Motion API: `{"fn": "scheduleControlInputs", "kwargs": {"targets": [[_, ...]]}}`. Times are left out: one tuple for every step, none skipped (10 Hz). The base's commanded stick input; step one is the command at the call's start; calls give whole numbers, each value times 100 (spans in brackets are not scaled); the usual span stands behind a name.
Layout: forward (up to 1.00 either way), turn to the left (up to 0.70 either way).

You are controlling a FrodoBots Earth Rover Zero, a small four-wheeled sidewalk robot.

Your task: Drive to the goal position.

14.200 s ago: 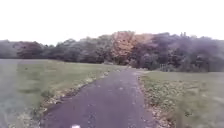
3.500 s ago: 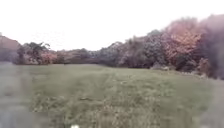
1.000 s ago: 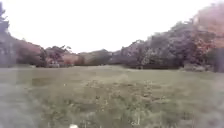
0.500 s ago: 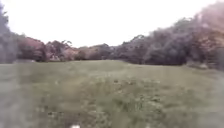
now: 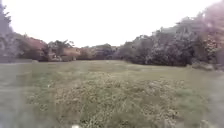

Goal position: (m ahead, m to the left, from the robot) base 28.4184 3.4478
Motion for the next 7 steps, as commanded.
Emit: {"fn": "scheduleControlInputs", "kwargs": {"targets": [[98, 6], [98, 5], [98, 6], [98, 5], [98, 5], [98, 4], [98, 3]]}}
